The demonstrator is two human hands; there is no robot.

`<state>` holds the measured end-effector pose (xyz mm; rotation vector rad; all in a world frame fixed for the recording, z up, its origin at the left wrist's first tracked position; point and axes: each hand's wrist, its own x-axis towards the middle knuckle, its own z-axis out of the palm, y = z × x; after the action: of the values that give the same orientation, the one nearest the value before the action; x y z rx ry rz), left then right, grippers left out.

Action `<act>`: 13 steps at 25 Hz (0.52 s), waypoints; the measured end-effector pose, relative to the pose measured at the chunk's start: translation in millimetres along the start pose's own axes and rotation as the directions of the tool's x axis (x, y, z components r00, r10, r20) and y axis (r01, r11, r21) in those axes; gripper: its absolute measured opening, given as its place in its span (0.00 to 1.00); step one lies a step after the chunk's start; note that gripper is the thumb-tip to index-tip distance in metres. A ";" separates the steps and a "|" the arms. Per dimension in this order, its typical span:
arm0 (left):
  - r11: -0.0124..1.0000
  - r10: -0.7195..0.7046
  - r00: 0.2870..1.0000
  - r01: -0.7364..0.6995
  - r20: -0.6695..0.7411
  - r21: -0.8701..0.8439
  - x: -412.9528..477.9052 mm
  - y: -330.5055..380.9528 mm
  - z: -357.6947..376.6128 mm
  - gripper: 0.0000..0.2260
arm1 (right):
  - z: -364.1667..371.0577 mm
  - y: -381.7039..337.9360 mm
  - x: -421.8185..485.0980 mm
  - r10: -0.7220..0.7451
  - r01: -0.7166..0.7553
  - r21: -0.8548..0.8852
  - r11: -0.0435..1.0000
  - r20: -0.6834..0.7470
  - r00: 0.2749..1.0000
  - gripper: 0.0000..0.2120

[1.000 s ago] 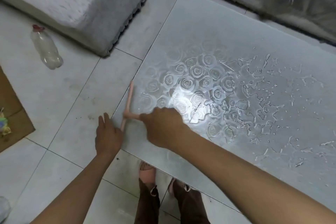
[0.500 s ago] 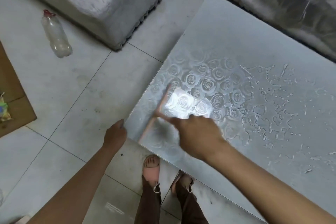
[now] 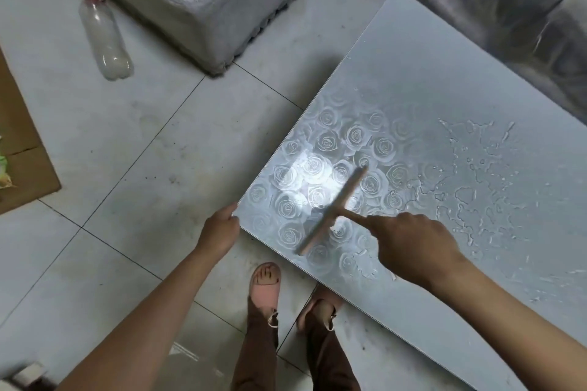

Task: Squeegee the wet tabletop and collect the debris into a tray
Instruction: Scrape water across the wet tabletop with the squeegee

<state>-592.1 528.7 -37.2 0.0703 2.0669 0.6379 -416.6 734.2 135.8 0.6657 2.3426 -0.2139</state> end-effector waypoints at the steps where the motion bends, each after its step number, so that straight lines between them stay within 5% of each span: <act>1: 1.000 -0.008 1.000 0.007 0.021 0.027 -2.3 1.6 -1.6 0.22 | 0.2 -2.4 -6.4 0.008 -0.008 -0.020 1.000 -0.005 1.000 0.31; 8: 0.886 0.073 0.989 -0.124 0.130 0.447 -3.1 12.8 4.3 0.13 | 17.6 -63.7 22.9 -0.144 0.146 0.076 0.986 -0.031 0.989 0.32; 13: 0.782 0.056 0.989 -0.129 0.139 0.610 -10.4 23.2 14.5 0.15 | 35.0 40.8 -25.5 0.119 -0.121 0.032 0.992 0.058 0.991 0.23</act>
<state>-579.1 551.6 -24.5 0.5802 2.0887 -0.0218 -359.2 747.5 127.3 0.8044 2.2413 -0.2173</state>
